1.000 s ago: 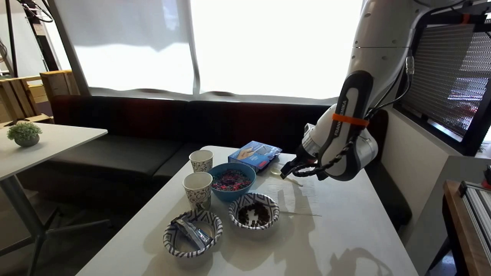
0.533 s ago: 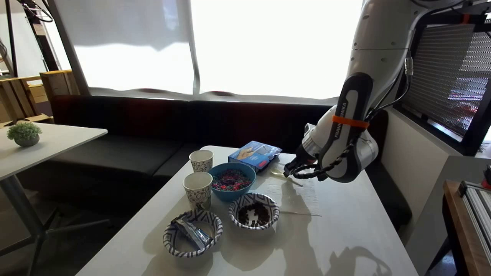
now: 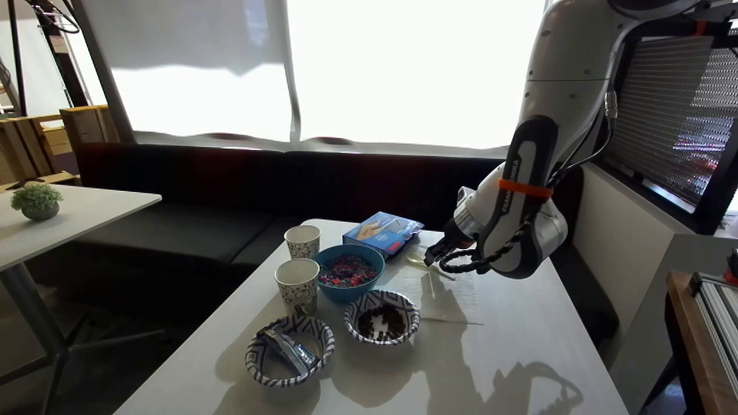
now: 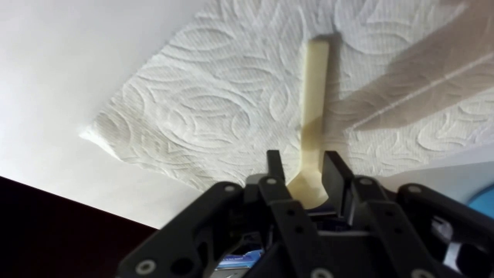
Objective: Use the white spoon to place some cereal from the blue bowl into the coffee cup on the right.
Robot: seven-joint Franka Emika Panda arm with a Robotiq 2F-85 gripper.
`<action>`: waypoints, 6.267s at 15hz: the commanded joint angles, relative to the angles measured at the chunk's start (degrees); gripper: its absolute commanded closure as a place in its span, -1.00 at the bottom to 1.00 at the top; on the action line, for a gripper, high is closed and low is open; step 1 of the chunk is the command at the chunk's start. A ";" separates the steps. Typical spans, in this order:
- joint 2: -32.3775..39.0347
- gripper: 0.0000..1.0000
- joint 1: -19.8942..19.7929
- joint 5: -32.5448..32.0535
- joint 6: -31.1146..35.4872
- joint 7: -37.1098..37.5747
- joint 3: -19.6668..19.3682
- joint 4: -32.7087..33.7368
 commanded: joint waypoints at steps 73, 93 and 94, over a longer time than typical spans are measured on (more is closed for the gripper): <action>-2.55 0.93 14.51 -33.54 -56.17 -35.72 -2.04 30.12; -0.90 0.93 1.78 -27.62 -45.74 -41.95 9.76 27.61; -1.06 0.93 0.52 -27.13 -45.18 -42.93 10.80 27.12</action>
